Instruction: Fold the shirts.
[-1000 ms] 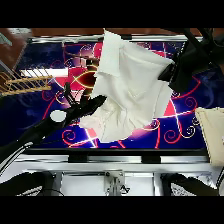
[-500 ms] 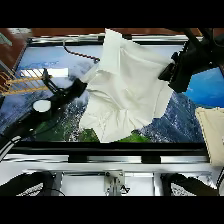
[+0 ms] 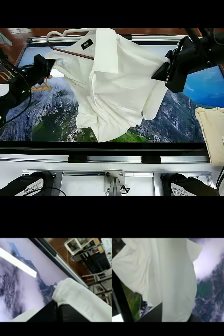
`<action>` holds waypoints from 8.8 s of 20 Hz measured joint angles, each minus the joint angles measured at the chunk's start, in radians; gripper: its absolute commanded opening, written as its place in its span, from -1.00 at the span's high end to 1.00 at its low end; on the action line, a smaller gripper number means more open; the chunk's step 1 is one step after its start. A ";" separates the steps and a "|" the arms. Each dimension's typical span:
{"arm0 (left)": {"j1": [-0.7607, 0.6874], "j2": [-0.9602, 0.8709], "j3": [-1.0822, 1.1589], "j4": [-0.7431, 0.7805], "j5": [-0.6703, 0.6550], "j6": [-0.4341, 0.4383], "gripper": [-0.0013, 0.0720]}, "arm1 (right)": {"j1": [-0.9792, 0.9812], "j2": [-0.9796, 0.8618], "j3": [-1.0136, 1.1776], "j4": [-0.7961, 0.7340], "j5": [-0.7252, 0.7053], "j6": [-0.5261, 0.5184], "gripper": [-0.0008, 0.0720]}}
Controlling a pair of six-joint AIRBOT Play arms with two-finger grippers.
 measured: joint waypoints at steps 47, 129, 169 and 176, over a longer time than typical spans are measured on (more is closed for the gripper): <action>-0.151 0.016 0.468 0.623 -0.855 0.177 -0.51 | 0.113 -0.031 -0.002 -0.025 -0.163 0.521 0.75; -0.153 0.131 0.629 0.602 -0.908 -0.147 -0.47 | -1.523 -0.010 0.000 -0.580 -0.695 1.073 0.75; -0.200 -0.180 0.627 1.004 -1.048 -0.196 -0.33 | -0.238 0.113 -0.582 -0.347 -0.346 1.225 -0.54; -0.241 -0.288 0.627 1.269 -1.168 -0.306 -0.54 | -0.053 0.043 -0.588 -0.447 -0.307 1.261 -0.54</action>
